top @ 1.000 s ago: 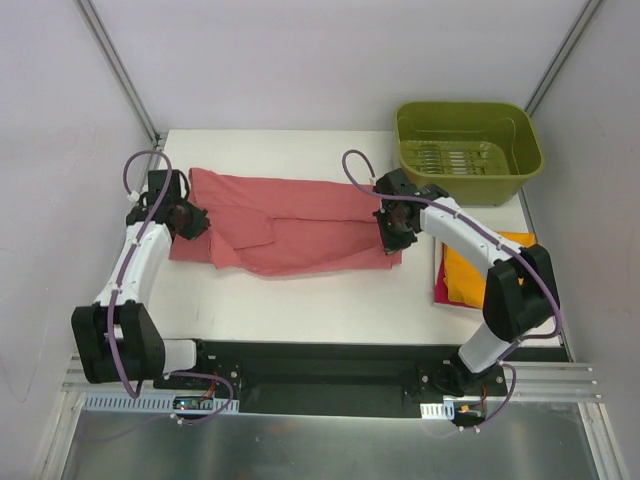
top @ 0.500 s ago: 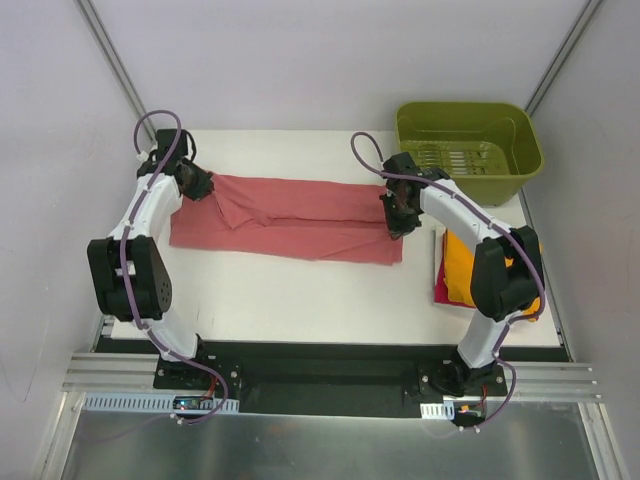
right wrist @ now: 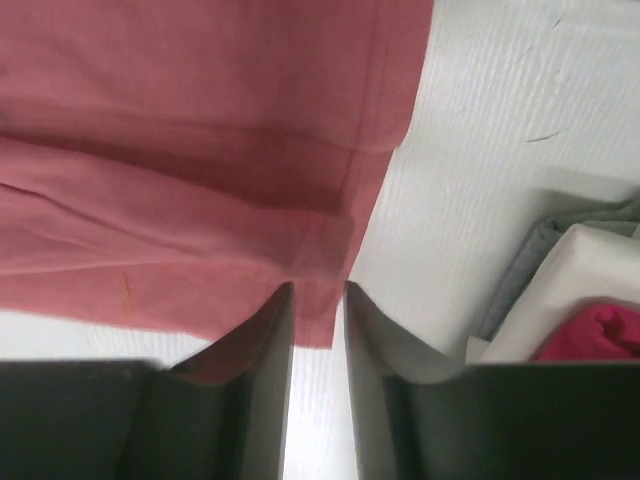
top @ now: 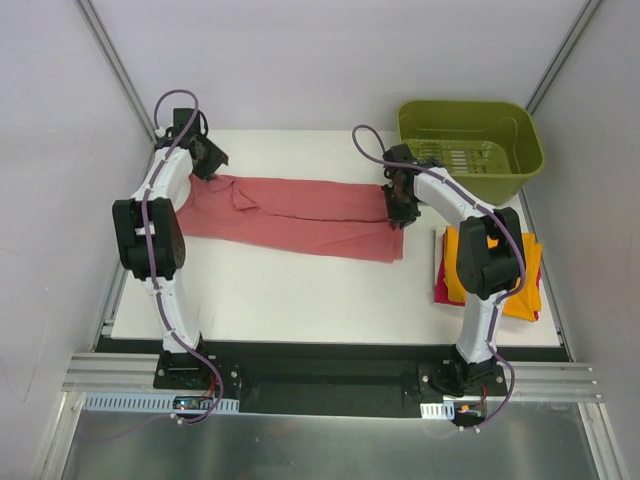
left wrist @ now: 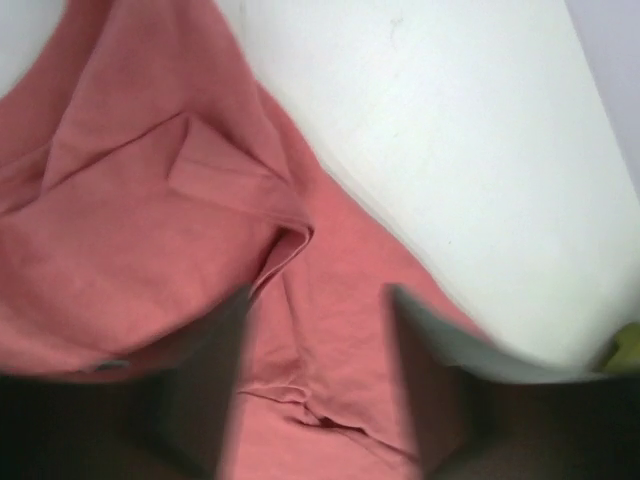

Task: Fold and stack the t-shirts
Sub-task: Fold the other side of the tshirt into a rectangle

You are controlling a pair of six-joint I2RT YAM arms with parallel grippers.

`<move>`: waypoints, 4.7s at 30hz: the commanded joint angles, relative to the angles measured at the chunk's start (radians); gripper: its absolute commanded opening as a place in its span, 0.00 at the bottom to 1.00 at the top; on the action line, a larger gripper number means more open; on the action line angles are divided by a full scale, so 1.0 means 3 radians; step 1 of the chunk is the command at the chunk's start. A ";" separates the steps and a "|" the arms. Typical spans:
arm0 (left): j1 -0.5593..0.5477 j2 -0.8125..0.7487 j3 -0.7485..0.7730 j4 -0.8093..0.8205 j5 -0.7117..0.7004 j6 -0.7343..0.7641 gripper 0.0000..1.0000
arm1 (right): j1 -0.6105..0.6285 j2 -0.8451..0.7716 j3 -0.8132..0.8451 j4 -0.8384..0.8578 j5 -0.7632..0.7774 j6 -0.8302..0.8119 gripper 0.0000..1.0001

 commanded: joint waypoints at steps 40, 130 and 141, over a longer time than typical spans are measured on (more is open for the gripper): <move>-0.0518 0.0857 0.1135 0.0081 0.0903 0.0057 0.99 | 0.0337 -0.1307 -0.0902 0.0380 0.0008 0.0052 1.00; -0.0053 0.0319 -0.0021 0.0122 0.0474 0.0921 0.99 | 0.0690 -0.1583 -0.1276 0.0350 0.0401 0.0128 1.00; 0.0101 0.0800 0.0567 0.0147 0.0560 0.0967 0.99 | 0.0695 -0.1440 -0.1199 0.0309 0.0457 0.0134 0.99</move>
